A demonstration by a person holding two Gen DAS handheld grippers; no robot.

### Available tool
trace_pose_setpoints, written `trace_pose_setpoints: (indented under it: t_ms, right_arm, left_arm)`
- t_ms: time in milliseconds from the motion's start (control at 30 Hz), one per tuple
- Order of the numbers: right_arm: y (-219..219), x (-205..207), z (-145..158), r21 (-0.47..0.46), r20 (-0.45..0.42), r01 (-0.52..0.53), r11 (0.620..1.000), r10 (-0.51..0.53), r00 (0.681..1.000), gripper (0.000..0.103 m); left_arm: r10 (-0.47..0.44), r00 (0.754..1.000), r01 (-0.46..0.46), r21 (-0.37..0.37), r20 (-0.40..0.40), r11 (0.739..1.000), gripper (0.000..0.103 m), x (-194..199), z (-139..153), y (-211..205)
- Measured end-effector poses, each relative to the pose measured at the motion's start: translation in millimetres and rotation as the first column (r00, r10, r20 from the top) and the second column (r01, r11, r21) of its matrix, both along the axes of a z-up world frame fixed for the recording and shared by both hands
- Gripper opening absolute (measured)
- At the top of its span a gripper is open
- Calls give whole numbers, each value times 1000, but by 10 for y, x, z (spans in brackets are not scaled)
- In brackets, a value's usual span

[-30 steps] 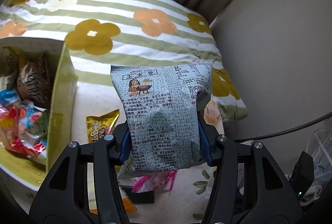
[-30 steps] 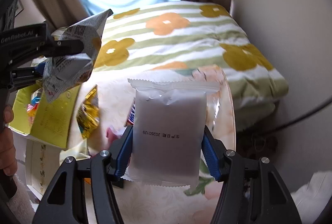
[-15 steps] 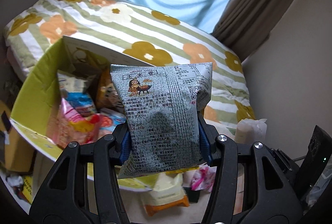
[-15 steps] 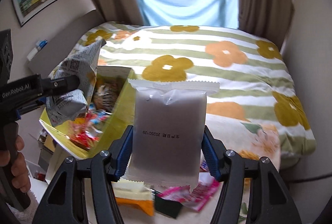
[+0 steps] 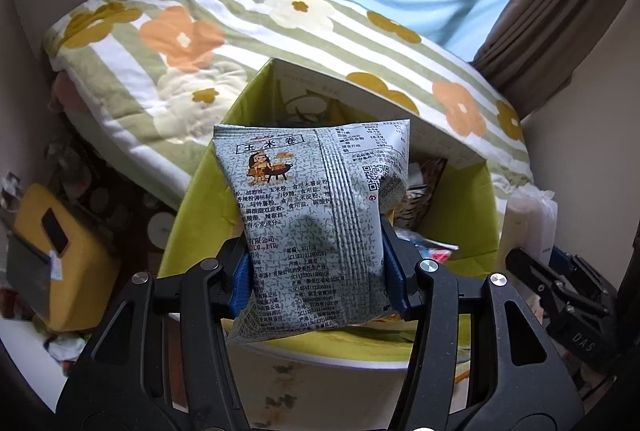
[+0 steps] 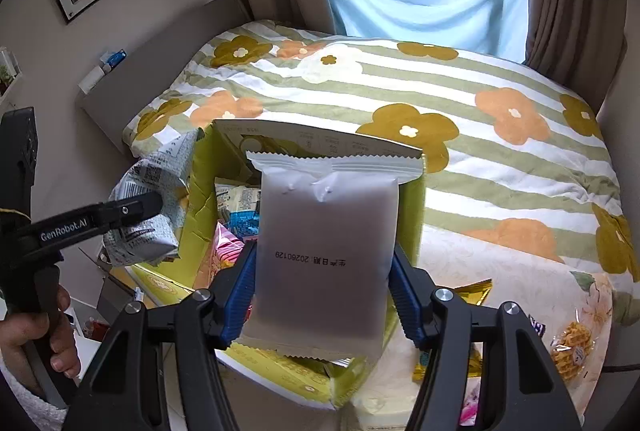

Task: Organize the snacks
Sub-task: 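Carry both bags over the yellow box and open both tools to drop them, then move the left tool to the cream-orange pastry pack and close on it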

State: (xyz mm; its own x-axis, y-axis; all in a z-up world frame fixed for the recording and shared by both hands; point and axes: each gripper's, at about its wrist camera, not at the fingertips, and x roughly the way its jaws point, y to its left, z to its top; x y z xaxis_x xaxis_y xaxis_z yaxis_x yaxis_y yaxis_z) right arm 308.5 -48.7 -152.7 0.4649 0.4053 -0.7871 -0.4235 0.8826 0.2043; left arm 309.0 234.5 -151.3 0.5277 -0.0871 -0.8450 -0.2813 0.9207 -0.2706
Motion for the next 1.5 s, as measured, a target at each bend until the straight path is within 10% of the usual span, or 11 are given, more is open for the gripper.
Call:
trace_pose_setpoints:
  t_ms: [233,300,367,767,900,1500]
  right_arm:
    - [239,122,-202,-26,-62,43,999,-45,997,58]
    - [290,136,-251,-41,-90,49,998,-52,995,58]
    - [296,154,-268,-43,-100,49,998,-53,994,58]
    - [471,312,-413,-37,-156,-3,999,-2,988,61]
    - [551,290,-354,-19,-85,-22,1000,20,996,100]
    - [310,57,-329,-72,-91,59,996,-66,994,100]
  left_arm:
    - [-107,992,112,94,-60,989,51,162,-280,29]
    - [-132,990,138,129,-55,982,66,164,-274,-5]
    - [-133,990,139,164,-46,977,103,123,-263,-31]
    - [-109,993,116,153,-54,981,103,-86,-340,10]
    - [-103,994,109,149,-47,983,103,-112,-307,-3]
    - [-171,984,176,168,-39,970,103,-216,-206,-182]
